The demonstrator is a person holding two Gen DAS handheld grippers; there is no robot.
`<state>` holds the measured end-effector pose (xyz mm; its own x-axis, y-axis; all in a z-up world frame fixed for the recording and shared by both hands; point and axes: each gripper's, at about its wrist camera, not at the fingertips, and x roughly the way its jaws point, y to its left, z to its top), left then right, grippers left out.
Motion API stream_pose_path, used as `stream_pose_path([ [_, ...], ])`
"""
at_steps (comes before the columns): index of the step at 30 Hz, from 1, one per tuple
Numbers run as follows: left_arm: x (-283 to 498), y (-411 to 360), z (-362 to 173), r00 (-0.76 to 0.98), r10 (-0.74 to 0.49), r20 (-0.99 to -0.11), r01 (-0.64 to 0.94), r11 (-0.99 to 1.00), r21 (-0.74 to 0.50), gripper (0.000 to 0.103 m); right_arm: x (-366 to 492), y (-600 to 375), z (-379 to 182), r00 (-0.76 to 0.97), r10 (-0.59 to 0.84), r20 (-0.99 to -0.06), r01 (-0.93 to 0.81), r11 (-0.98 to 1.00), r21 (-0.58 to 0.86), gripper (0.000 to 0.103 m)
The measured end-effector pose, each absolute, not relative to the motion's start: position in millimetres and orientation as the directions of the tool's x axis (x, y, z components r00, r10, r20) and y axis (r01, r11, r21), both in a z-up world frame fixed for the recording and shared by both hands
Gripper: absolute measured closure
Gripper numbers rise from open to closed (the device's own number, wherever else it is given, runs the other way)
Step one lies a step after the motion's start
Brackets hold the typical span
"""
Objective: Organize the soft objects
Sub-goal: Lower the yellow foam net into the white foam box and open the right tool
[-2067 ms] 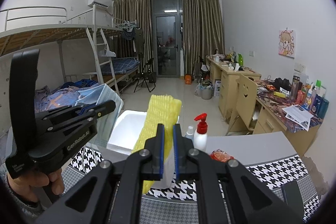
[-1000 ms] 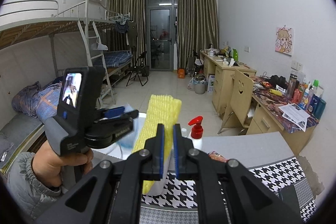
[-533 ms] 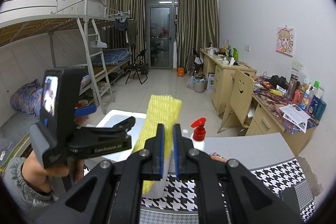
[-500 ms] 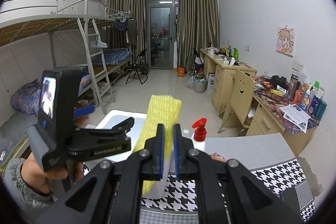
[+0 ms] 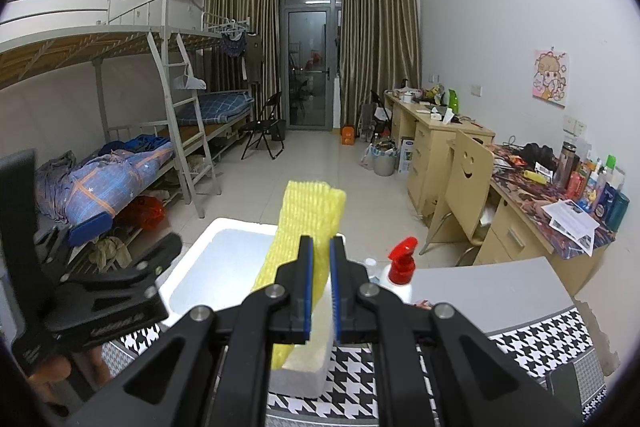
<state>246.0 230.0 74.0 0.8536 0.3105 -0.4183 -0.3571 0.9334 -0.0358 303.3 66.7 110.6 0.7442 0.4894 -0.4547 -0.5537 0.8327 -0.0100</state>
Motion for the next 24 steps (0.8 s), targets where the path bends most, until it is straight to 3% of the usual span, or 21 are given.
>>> stream_pose_path([
  [24, 211.0, 250.8, 62.6, 0.836, 0.368, -0.406, -0.415, 0.909, -0.030, 0.001, 334.8, 120.1, 80.6, 0.670, 0.491, -0.556, -0.588, 0.809, 0.006, 0.092],
])
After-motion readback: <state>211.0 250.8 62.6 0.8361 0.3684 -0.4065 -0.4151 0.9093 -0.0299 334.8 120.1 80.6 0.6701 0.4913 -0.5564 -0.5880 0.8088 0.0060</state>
